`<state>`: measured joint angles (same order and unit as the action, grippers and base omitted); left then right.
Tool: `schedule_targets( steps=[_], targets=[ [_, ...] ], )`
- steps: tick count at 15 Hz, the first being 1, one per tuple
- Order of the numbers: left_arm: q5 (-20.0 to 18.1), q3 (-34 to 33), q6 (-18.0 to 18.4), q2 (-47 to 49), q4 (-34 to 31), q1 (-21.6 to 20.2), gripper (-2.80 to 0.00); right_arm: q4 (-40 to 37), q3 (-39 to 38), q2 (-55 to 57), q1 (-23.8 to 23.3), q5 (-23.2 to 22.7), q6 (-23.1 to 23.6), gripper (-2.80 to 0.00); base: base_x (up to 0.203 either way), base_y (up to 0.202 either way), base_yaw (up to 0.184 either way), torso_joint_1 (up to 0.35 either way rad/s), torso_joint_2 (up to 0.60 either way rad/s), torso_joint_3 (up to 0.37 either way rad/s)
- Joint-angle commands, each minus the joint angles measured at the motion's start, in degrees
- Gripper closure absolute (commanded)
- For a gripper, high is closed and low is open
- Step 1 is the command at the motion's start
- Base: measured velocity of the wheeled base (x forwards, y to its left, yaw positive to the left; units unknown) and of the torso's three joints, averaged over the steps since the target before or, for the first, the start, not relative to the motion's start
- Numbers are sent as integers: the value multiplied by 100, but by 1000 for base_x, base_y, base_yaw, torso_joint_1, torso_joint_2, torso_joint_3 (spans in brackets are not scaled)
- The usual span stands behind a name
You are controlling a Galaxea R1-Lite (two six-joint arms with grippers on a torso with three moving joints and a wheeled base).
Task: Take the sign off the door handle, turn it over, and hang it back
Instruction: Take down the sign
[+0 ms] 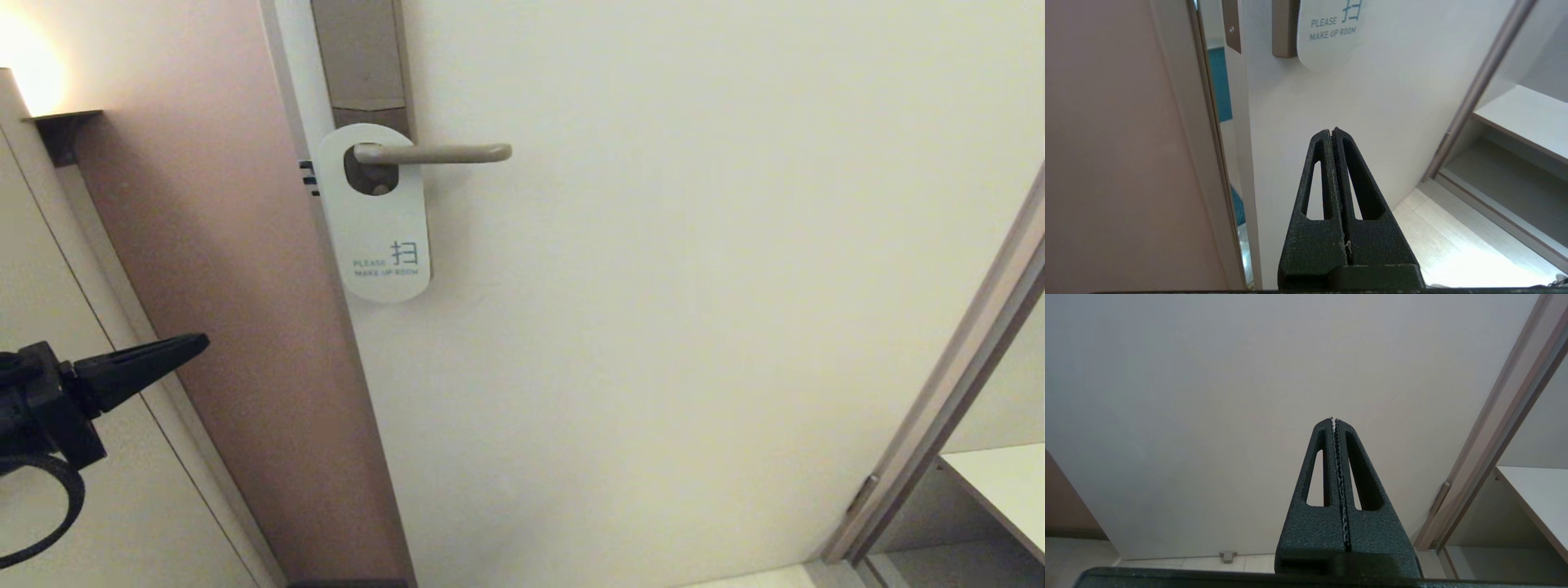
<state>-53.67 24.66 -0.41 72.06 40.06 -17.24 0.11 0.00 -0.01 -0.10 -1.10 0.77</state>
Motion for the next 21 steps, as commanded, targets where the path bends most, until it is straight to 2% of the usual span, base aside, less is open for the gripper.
schedule_targets(
  steps=[1,4,11,13,21],
  targets=[
    [-175,3,-3,539,344,-54,0,2,0,1,-8,-5,2,0,0,0,0,0,0,0],
    [-301,44,-3,929,869,-60,0,-2,0,1,-1,-5,2,0,0,0,0,0,0,0],
    [-311,370,14,1510,1064,-60,0,-2,0,1,1,-5,2,0,0,0,0,0,0,0],
    [-311,364,7,1690,1399,-60,0,5,0,1,-6,-5,2,0,0,0,0,0,0,0],
    [-302,78,46,1607,1551,-52,0,-2,0,1,-2,-5,2,0,0,0,0,0,0,0]
  ],
)
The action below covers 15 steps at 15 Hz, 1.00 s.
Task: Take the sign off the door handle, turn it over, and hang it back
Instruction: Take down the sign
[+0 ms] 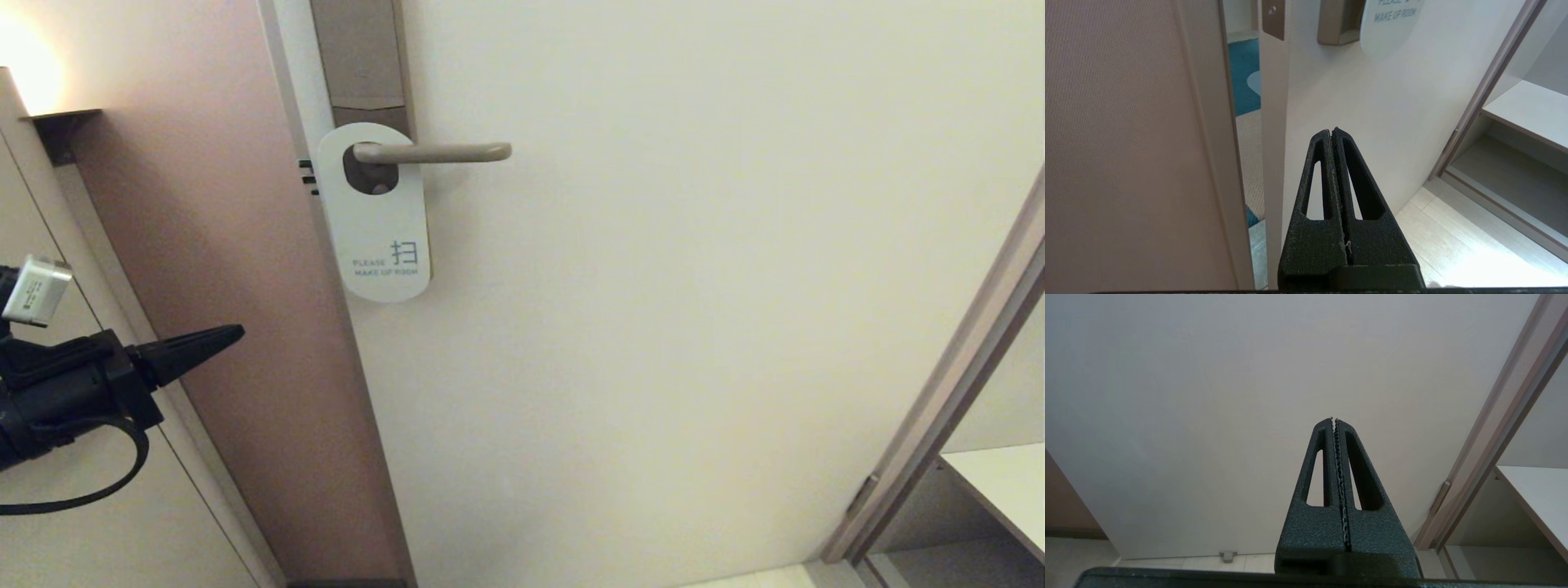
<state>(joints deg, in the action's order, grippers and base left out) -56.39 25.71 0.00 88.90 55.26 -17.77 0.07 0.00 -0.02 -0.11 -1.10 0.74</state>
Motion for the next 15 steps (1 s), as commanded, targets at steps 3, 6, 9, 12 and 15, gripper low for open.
schedule_targets(
  steps=[3,6,9,12,15],
  targets=[
    [-21,291,-39,-158,-10,20,0,2,0,2,2,-5,5,0,0,0,0,0,0,0],
    [0,611,-44,-172,-117,100,0,1,0,2,2,-5,5,0,0,0,0,0,0,0],
    [-11,922,-44,-163,-542,138,0,3,0,2,-2,-5,5,0,0,0,0,0,0,0],
    [-38,1324,-47,-83,-908,145,0,10,0,2,2,-5,5,0,0,0,0,0,0,0],
    [-51,1833,-53,-62,-1583,143,0,7,0,2,2,-5,5,0,0,0,0,0,0,0]
  ],
)
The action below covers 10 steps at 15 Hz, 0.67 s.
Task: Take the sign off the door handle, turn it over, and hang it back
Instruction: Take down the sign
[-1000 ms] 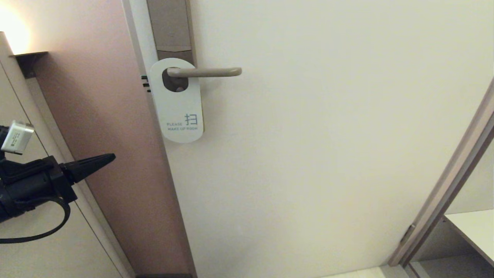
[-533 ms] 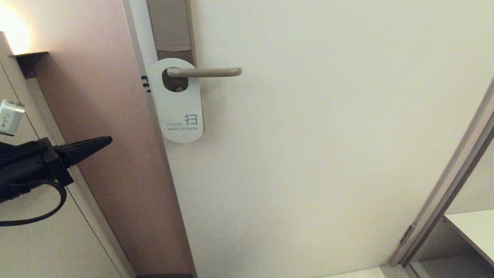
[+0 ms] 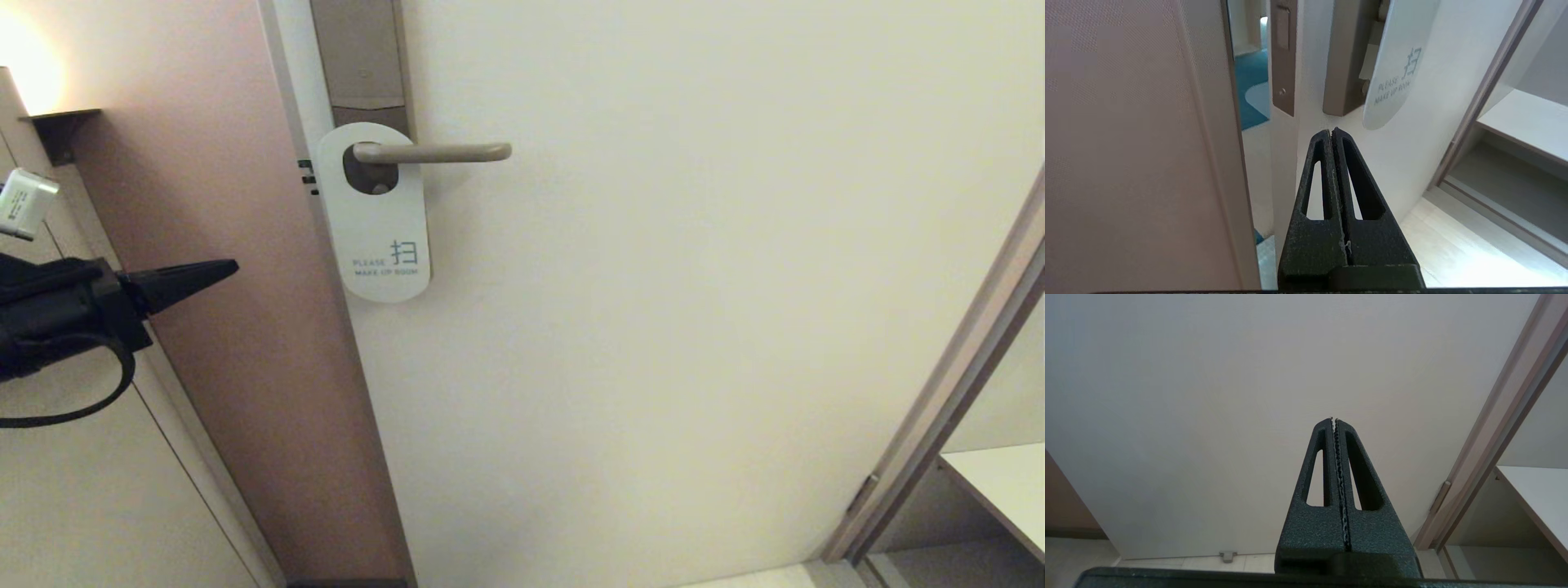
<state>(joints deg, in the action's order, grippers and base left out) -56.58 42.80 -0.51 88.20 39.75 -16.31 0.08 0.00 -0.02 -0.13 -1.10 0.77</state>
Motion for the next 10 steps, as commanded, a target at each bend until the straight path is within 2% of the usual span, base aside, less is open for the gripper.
schedule_targets(
  steps=[1,4,8,9,10],
  targets=[
    [-40,290,-2,12,-200,-4,0,1,0,2,5,-5,2,0,0,0,0,0,0,0],
    [-230,440,-10,-14,-432,14,0,1,0,2,-1,0,2,0,0,0,0,0,0,0],
    [-209,440,-163,-13,-441,308,0,1,0,2,-2,-5,2,0,0,0,0,0,0,0],
    [-196,440,-168,4,-441,364,-165,1,0,2,0,-5,2,0,0,0,0,0,0,0],
    [-184,439,-169,19,-441,415,-280,1,0,2,-4,-5,2,0,0,0,0,0,0,0]
  ],
)
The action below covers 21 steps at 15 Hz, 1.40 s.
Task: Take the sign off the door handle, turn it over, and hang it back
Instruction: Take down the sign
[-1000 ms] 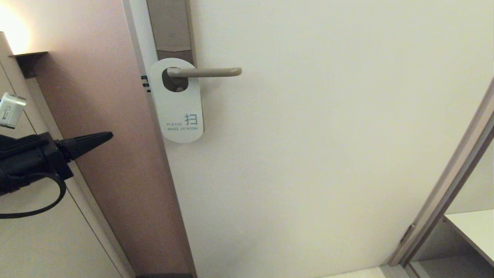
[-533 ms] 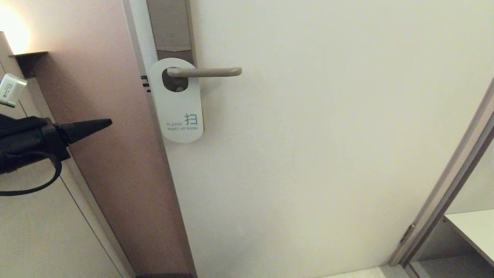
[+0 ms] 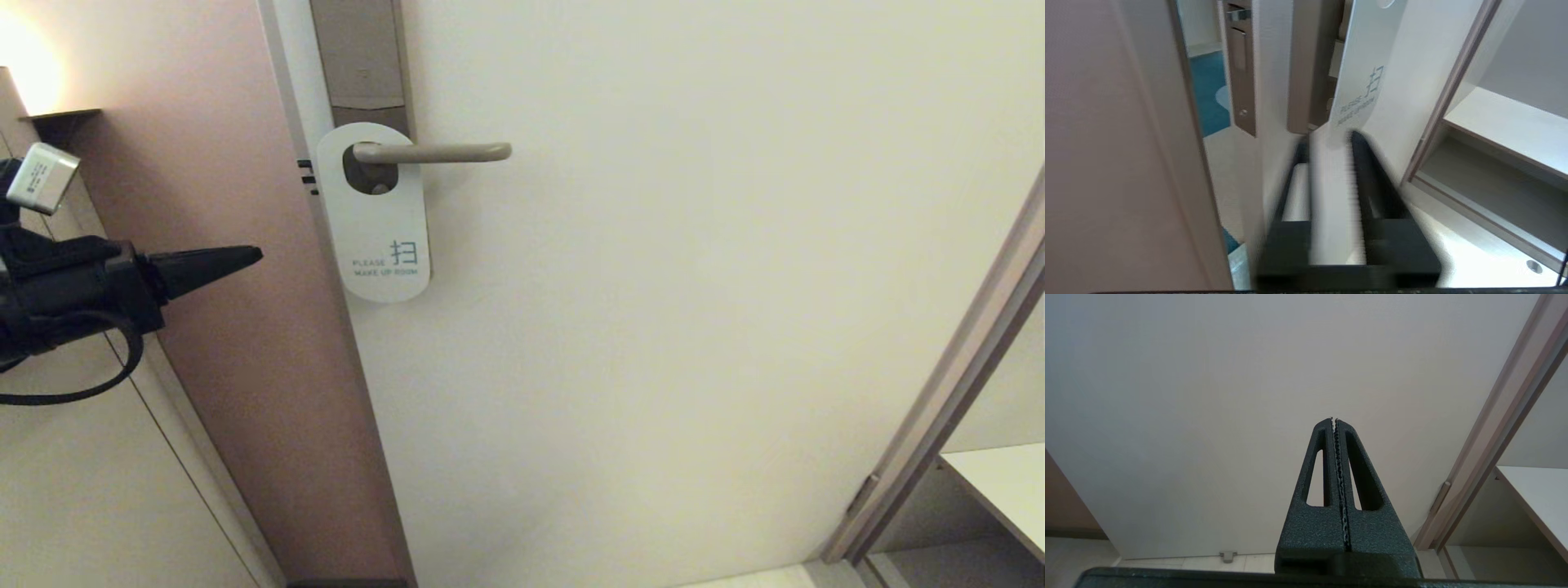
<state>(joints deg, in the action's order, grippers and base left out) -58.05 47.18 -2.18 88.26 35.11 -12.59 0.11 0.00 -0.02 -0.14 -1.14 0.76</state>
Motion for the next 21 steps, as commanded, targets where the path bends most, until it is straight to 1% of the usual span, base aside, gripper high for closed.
schedule_targets(
  steps=[1,5,10,15,19,21],
  targets=[
    [-22,-7,-2,24,22,81,-280,-2,0,2,-2,0,3,0,0,0,0,0,0,0],
    [4,-31,5,69,31,72,-280,-2,0,2,-3,0,3,0,0,0,0,0,0,0],
    [-105,-7,16,140,40,94,-280,-1,0,2,4,0,3,0,0,0,0,0,0,0],
    [-650,167,-1,308,40,158,-280,-2,0,2,5,0,3,0,0,0,0,0,0,0],
    [-692,441,-11,438,26,303,-280,6,0,2,3,0,3,0,0,0,0,0,0,0],
    [-817,494,-24,446,31,385,-280,-2,0,2,3,0,3,0,0,0,0,0,0,0]
  ],
)
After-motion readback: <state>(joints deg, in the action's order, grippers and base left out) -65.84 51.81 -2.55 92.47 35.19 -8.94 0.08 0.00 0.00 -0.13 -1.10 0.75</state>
